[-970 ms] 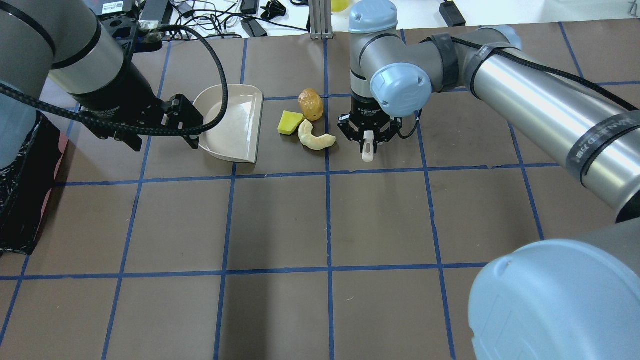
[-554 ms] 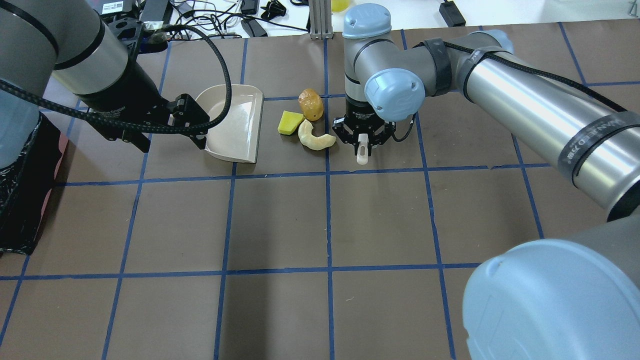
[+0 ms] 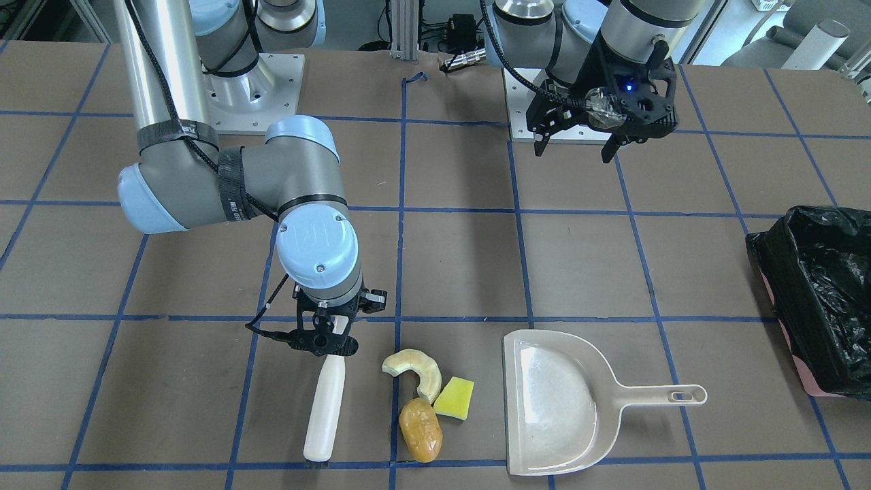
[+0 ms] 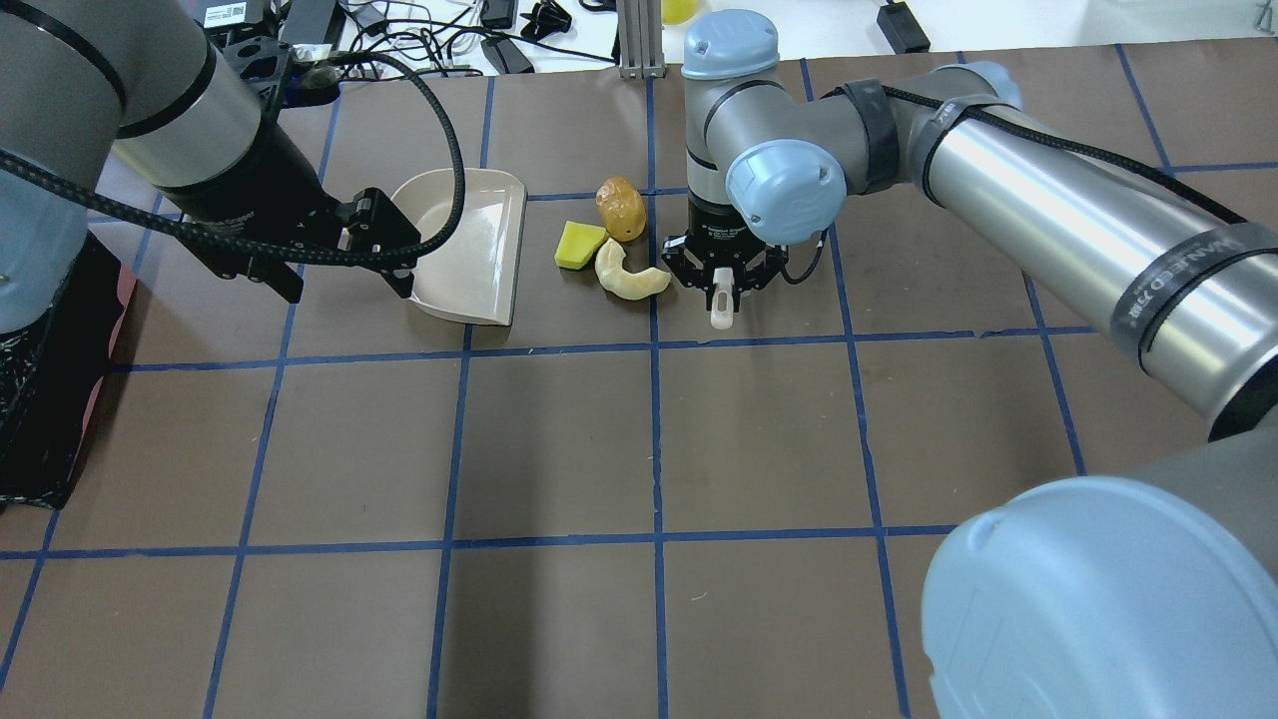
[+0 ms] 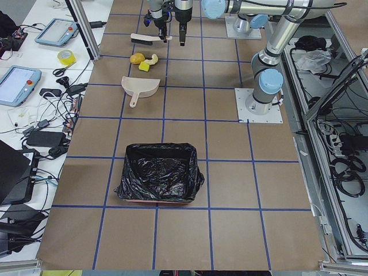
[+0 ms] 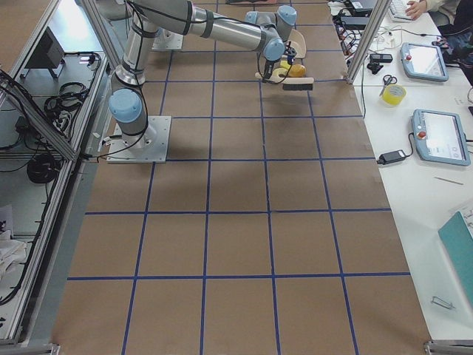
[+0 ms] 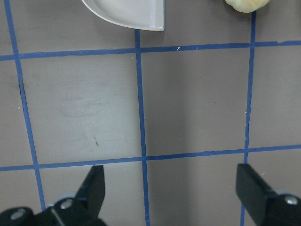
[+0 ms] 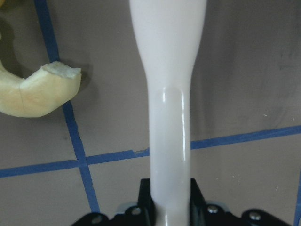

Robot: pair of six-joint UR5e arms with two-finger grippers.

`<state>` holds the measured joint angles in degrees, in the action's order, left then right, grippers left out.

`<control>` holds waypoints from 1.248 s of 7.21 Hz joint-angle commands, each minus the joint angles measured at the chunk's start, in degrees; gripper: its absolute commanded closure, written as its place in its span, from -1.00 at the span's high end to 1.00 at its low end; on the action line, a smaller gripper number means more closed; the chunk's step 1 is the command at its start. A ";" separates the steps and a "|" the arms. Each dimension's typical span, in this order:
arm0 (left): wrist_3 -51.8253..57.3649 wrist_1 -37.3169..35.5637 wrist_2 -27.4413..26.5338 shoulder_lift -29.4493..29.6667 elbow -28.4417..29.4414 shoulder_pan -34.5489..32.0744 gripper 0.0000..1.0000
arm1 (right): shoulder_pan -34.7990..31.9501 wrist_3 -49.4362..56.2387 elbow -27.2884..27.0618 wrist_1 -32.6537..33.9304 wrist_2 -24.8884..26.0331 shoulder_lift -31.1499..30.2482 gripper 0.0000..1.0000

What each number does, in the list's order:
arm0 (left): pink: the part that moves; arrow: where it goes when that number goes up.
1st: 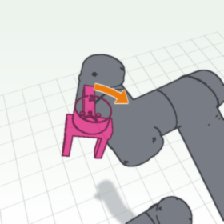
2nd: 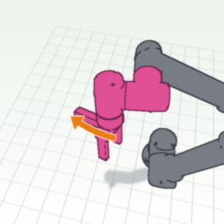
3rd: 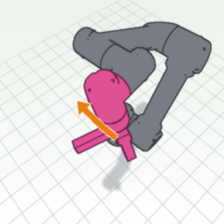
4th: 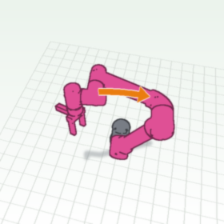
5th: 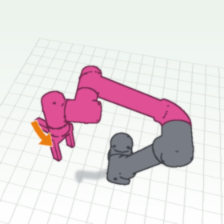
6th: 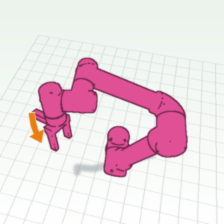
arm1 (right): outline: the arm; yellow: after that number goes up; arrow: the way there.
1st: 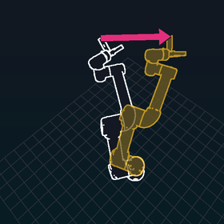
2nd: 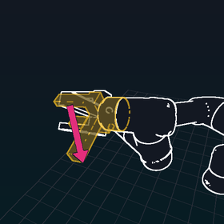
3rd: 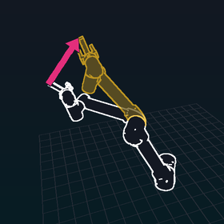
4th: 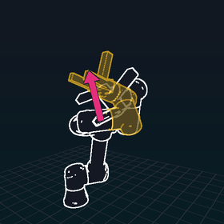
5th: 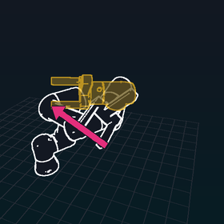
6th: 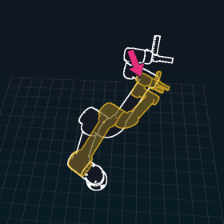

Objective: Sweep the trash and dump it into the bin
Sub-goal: 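Lift and reposition the white dustpan with the left gripper beside the trash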

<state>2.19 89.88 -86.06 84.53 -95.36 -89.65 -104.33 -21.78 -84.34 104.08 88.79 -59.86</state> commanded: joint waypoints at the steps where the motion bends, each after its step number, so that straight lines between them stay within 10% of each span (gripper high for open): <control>1: 0.18 -3.11 -0.08 1.25 0.35 0.00 1.00 | 0.00 -0.28 -0.03 -0.02 -0.11 0.00 -1.00; 9: 43.69 -25.29 -2.27 18.90 5.25 12.02 1.00 | -0.18 -0.55 -0.12 0.16 -2.57 0.09 -1.00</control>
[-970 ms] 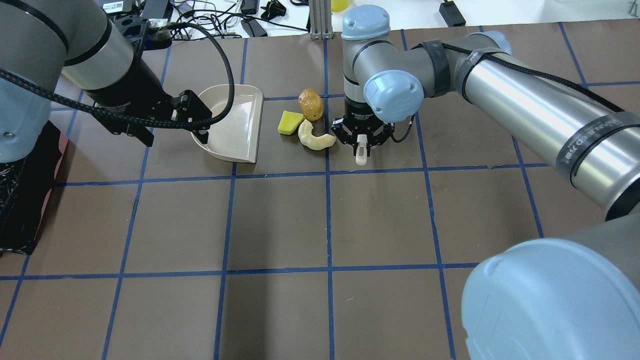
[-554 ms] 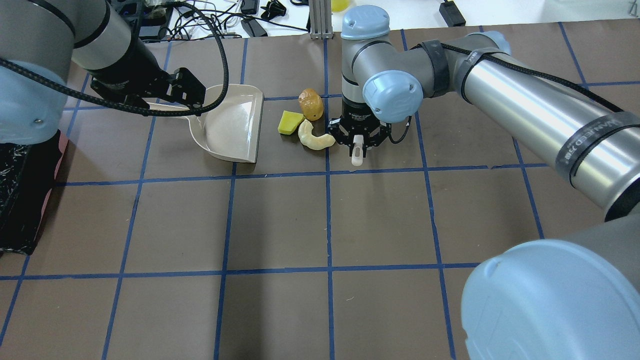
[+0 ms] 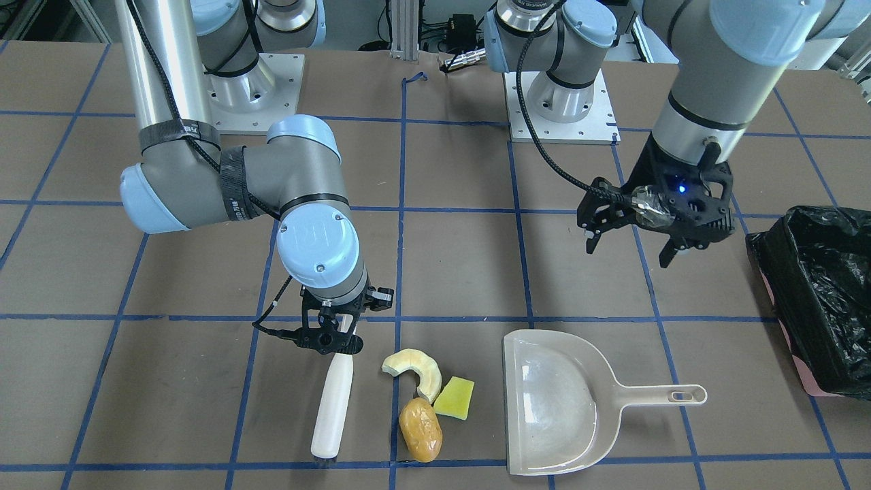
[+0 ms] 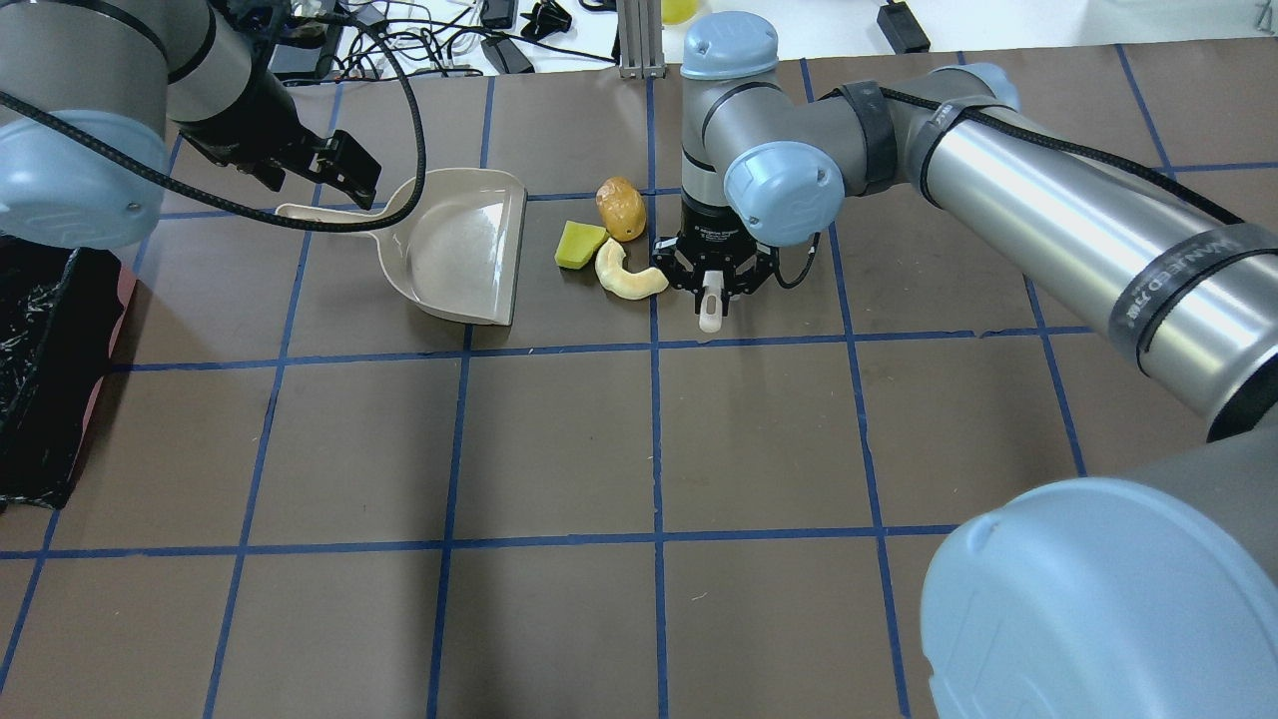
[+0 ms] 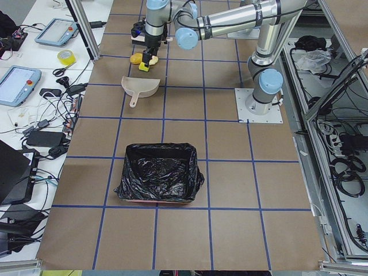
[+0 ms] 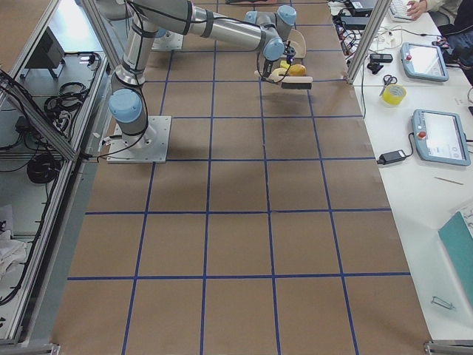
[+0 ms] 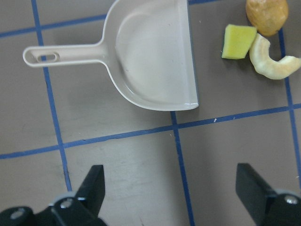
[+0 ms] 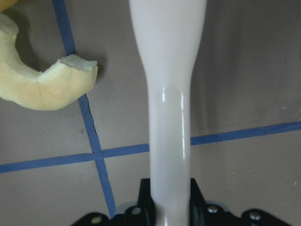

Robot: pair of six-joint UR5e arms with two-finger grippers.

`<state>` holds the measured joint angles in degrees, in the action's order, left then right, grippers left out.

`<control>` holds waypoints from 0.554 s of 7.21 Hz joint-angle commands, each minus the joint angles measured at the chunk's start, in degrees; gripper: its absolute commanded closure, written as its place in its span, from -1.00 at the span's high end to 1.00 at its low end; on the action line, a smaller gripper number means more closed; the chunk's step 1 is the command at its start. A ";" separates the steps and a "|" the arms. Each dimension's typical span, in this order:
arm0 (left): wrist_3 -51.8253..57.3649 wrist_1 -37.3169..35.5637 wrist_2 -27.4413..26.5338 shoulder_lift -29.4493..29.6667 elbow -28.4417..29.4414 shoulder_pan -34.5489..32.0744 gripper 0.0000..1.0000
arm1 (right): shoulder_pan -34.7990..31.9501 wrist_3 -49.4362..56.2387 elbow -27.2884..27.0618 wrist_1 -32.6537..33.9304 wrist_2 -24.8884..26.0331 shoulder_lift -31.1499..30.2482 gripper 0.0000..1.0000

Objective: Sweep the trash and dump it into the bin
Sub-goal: 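Lift and reposition the white dustpan with the left gripper beside the trash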

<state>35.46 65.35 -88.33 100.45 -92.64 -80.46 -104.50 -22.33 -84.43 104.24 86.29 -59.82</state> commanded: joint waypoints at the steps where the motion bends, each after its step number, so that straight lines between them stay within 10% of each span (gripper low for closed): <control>1: 17.73 -0.23 0.00 5.52 5.68 4.07 1.00 | 0.00 0.01 0.05 0.00 -0.07 -0.03 -1.00; 4: 40.32 -0.92 -2.46 14.39 14.65 4.69 0.98 | 0.00 0.01 -0.03 0.09 -0.07 0.06 -1.00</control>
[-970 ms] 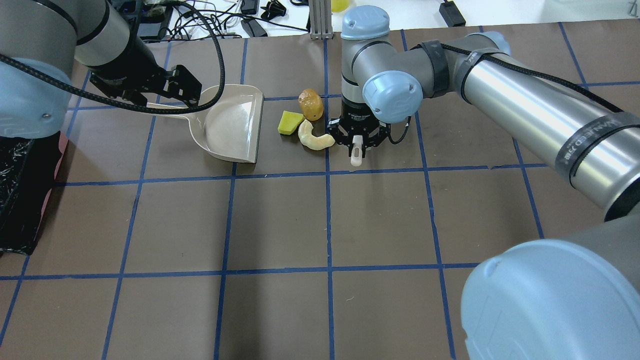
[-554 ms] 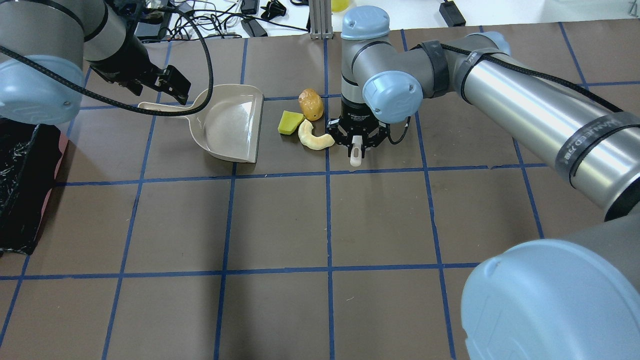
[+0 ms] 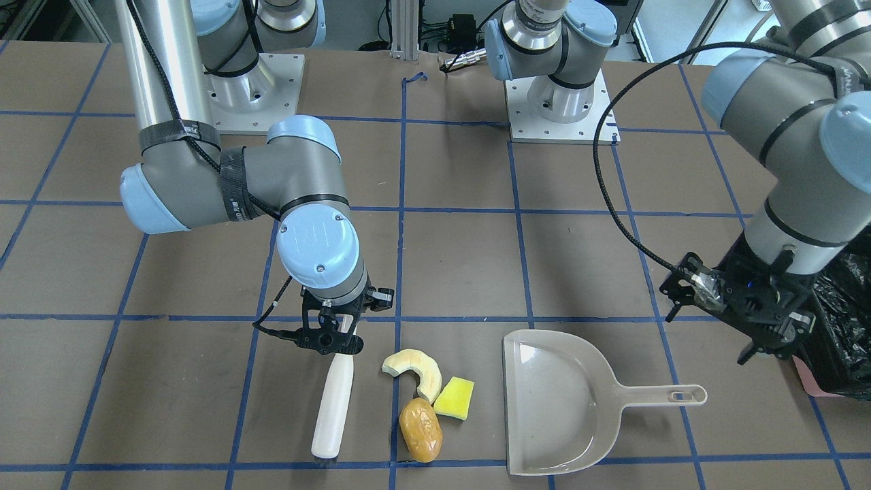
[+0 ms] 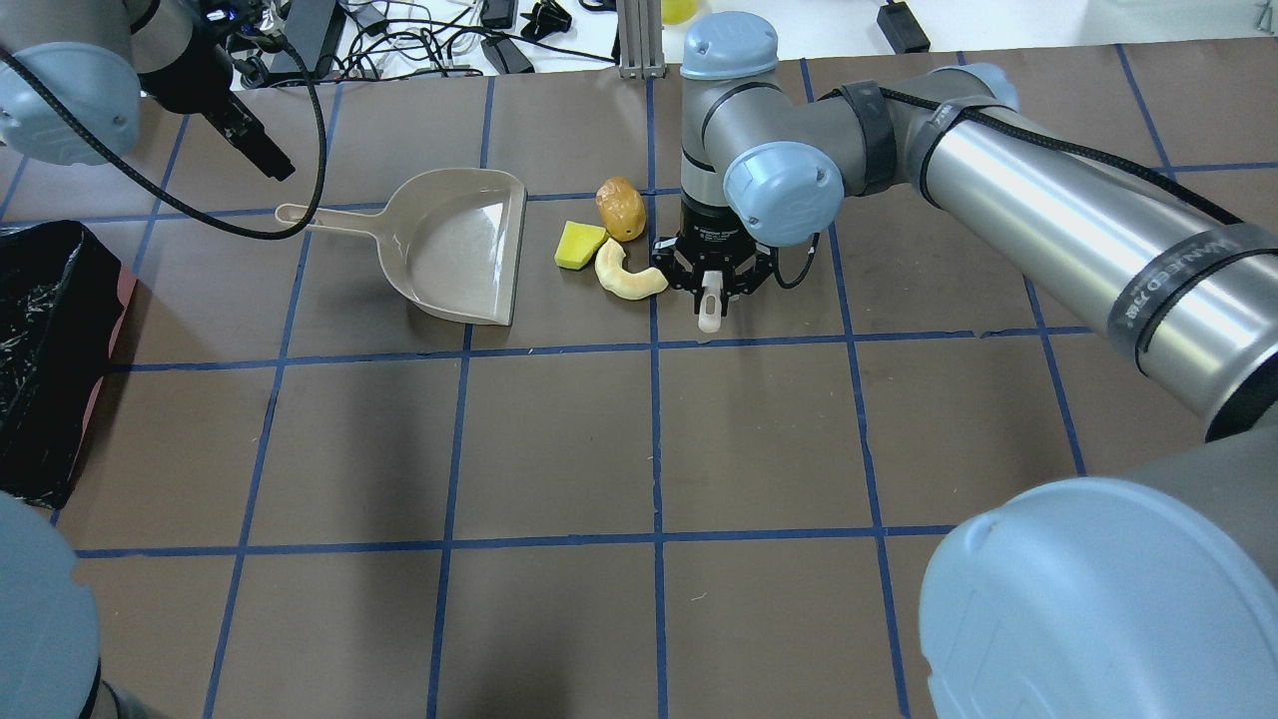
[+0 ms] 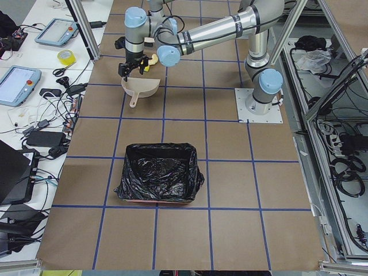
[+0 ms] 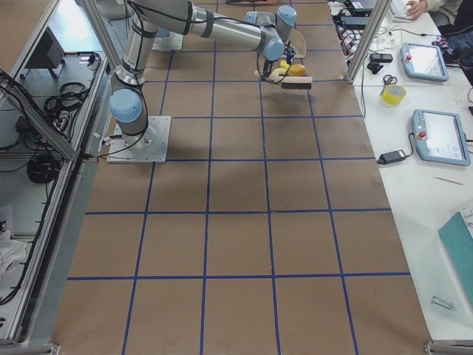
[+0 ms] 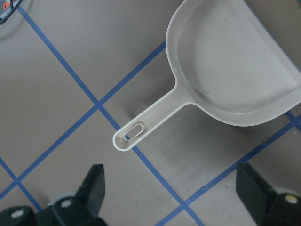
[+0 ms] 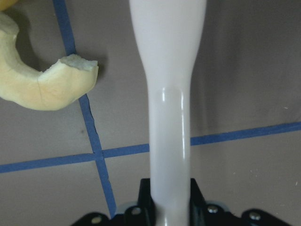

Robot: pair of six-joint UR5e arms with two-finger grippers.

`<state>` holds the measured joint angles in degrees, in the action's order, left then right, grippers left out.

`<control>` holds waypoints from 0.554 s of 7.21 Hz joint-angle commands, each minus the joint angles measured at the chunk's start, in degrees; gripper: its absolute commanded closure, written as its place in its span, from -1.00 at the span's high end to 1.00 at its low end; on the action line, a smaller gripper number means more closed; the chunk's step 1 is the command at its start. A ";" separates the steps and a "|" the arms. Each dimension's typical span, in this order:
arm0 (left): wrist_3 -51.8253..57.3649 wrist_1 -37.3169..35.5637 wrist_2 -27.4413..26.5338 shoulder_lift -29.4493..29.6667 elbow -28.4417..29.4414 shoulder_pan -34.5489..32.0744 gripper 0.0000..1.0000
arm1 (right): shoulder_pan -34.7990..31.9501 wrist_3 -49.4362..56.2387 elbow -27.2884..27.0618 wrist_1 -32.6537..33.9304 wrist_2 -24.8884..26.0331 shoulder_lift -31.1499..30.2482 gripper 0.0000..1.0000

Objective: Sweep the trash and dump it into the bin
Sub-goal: 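Lift and reposition the white dustpan with the left gripper beside the trash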

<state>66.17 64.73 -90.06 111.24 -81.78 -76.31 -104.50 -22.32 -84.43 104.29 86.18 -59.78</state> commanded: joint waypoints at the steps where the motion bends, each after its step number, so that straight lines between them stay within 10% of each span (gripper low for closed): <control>1: 16.47 -0.31 -0.65 6.94 7.65 1.59 0.88 | 0.00 0.00 -0.04 0.03 -0.05 0.01 -1.00; 4: 32.93 0.74 -0.73 15.04 10.94 1.78 0.81 | 0.00 0.00 -0.04 -0.14 -0.14 0.01 -1.00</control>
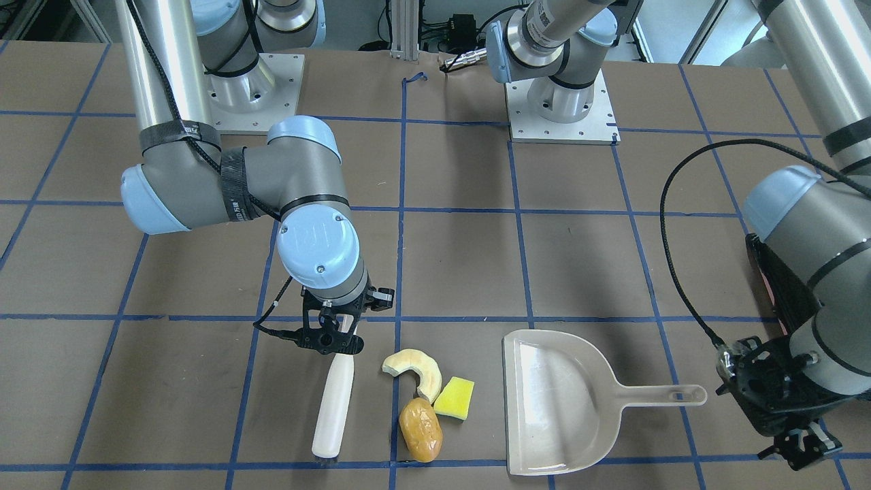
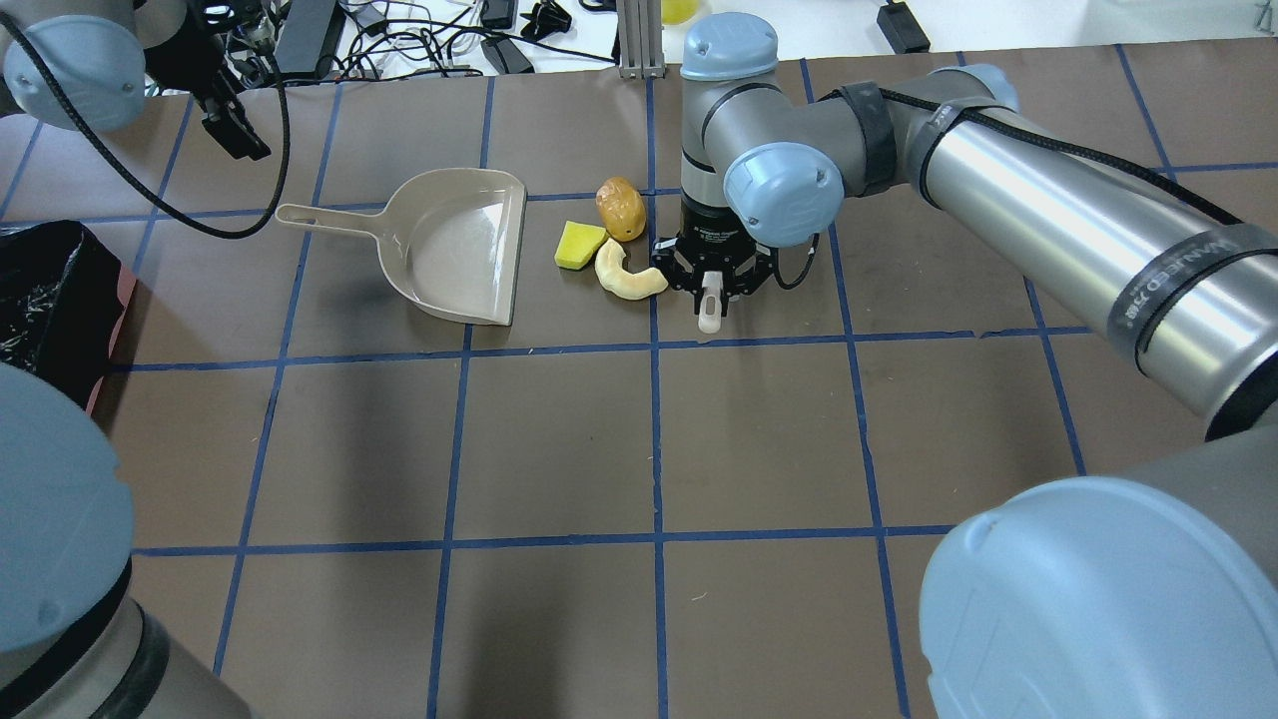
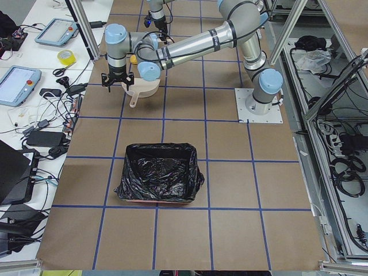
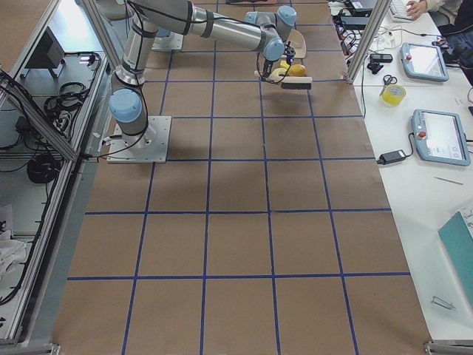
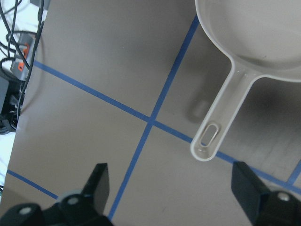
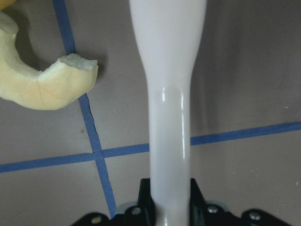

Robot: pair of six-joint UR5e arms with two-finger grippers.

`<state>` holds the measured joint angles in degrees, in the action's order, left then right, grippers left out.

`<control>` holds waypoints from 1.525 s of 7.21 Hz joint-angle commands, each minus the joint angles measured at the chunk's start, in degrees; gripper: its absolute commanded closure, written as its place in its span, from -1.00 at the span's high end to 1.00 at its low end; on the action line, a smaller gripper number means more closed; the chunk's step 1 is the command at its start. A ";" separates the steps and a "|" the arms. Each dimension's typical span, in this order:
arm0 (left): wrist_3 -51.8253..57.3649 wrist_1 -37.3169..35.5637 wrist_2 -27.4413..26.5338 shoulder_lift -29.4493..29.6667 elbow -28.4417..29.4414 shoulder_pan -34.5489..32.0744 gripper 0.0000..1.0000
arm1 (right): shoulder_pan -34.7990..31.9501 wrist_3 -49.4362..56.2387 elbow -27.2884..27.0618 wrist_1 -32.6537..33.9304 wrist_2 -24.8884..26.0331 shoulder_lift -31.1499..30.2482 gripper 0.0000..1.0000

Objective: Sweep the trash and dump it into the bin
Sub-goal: 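Lift and reposition the white dustpan with the left gripper beside the trash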

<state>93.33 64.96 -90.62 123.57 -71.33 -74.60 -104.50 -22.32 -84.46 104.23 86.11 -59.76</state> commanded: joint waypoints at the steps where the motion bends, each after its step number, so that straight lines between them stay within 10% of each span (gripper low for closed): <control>1: 9.56 0.78 -0.26 4.12 0.40 0.07 0.81 | 0.00 0.09 0.09 0.10 -2.51 0.08 -1.00; 11: 9.15 7.20 0.71 3.96 -1.79 0.07 0.74 | -0.53 -2.72 -0.27 -0.87 -3.76 0.26 -1.00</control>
<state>102.50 72.07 -90.12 127.36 -72.81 -74.57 -104.93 -24.96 -84.72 103.45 82.33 -59.35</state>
